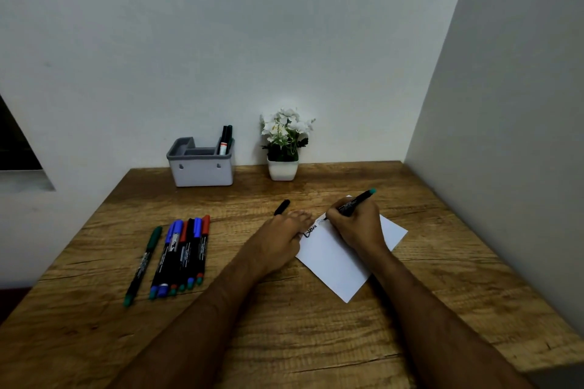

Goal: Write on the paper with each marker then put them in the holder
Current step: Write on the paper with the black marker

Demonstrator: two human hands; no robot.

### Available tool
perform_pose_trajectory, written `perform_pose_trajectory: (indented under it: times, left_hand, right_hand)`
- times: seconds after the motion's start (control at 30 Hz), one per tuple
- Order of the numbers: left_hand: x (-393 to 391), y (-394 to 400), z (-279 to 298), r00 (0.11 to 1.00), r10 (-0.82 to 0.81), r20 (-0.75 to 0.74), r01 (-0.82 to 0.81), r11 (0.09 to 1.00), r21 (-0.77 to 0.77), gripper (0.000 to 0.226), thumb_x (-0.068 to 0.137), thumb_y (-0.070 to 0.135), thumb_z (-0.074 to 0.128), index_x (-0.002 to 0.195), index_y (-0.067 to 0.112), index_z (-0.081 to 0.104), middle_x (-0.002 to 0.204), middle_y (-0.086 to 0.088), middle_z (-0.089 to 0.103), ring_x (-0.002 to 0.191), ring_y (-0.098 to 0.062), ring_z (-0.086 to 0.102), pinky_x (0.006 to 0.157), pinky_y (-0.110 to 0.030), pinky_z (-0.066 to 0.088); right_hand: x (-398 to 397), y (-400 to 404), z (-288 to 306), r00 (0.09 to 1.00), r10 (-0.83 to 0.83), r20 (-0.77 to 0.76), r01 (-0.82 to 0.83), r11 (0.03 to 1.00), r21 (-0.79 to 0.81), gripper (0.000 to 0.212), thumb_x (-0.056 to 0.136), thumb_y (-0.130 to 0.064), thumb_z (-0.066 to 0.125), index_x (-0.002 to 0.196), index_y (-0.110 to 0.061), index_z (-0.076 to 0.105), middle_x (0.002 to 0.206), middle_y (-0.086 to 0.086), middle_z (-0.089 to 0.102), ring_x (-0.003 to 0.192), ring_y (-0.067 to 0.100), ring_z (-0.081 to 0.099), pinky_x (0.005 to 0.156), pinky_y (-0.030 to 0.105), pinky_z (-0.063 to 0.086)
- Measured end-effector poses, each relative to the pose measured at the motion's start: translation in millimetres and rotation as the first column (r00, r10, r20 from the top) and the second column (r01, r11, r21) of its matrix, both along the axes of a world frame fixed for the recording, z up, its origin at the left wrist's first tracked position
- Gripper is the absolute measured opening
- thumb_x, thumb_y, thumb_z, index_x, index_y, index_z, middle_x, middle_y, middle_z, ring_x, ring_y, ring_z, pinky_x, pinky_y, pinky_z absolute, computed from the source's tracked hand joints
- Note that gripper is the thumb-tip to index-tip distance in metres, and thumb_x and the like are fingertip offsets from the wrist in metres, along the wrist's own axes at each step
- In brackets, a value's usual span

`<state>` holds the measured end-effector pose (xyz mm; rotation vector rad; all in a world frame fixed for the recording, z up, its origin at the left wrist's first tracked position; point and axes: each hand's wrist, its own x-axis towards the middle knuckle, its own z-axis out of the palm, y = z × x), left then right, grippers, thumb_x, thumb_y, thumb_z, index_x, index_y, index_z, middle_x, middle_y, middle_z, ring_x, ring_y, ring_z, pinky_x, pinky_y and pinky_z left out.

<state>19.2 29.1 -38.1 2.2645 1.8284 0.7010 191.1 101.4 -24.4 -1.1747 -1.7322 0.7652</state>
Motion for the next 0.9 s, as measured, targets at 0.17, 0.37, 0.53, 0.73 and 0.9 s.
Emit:
perform_pose_trajectory:
  times: [0.17, 0.37, 0.53, 0.73, 0.9]
  left_hand:
    - [0.4, 0.2, 0.7, 1.000, -0.003, 0.000, 0.003, 1.000, 0.027, 0.052, 0.097, 0.004, 0.042, 0.148, 0.014, 0.042, 0.156, 0.002, 0.038, 0.146, -0.009, 0.028, 0.120, -0.022, 0.016]
    - [-0.4, 1.0, -0.6, 1.000, -0.008, 0.000, 0.008, 0.999, 0.032, 0.053, 0.095, 0.003, 0.044, 0.147, 0.014, 0.044, 0.155, 0.001, 0.040, 0.145, -0.009, 0.030, 0.120, -0.023, 0.018]
    - [0.1, 1.1, -0.2, 1.000, 0.003, 0.016, -0.003, 0.999, 0.035, 0.051, 0.095, 0.004, 0.044, 0.145, 0.016, 0.047, 0.153, 0.004, 0.041, 0.144, -0.008, 0.032, 0.118, -0.019, 0.017]
    - [-0.7, -1.6, -0.1, 0.999, 0.005, 0.054, -0.007, 0.999, 0.042, 0.050, 0.094, 0.003, 0.045, 0.142, 0.016, 0.052, 0.150, 0.004, 0.047, 0.142, -0.006, 0.035, 0.117, -0.016, 0.016]
    - [-0.1, -4.7, 7.4, 0.993, -0.015, 0.115, 0.010, 0.999, 0.044, 0.048, 0.092, 0.002, 0.046, 0.137, 0.014, 0.057, 0.145, 0.002, 0.053, 0.137, -0.006, 0.042, 0.119, -0.025, 0.027]
  right_hand:
    - [0.2, -0.1, 0.6, 1.000, 0.000, -0.004, 0.000, 1.000, -0.008, 0.021, 0.085, -0.007, 0.069, 0.067, -0.015, 0.067, 0.064, -0.001, 0.070, 0.058, 0.004, 0.065, 0.054, 0.020, 0.048]
    - [1.5, -3.0, 1.1, 1.000, -0.016, -0.003, 0.016, 1.000, -0.021, 0.016, 0.086, -0.007, 0.069, 0.070, -0.009, 0.071, 0.065, 0.002, 0.071, 0.061, 0.010, 0.068, 0.055, 0.024, 0.051]
    - [0.6, -2.1, 1.9, 1.000, -0.028, 0.010, 0.029, 0.999, -0.035, 0.013, 0.086, -0.009, 0.069, 0.074, -0.012, 0.073, 0.068, -0.002, 0.073, 0.066, 0.007, 0.070, 0.059, 0.024, 0.054]
    - [1.8, -1.6, 1.6, 0.999, -0.045, -0.012, 0.045, 0.998, -0.044, 0.013, 0.088, -0.010, 0.069, 0.076, -0.009, 0.073, 0.069, 0.001, 0.073, 0.066, 0.008, 0.070, 0.055, 0.019, 0.052]
    - [4.2, -4.5, 4.5, 0.987, -0.078, -0.138, 0.067, 0.994, -0.080, 0.015, 0.090, -0.015, 0.071, 0.077, -0.009, 0.075, 0.066, 0.004, 0.074, 0.062, 0.015, 0.072, 0.065, 0.035, 0.060]
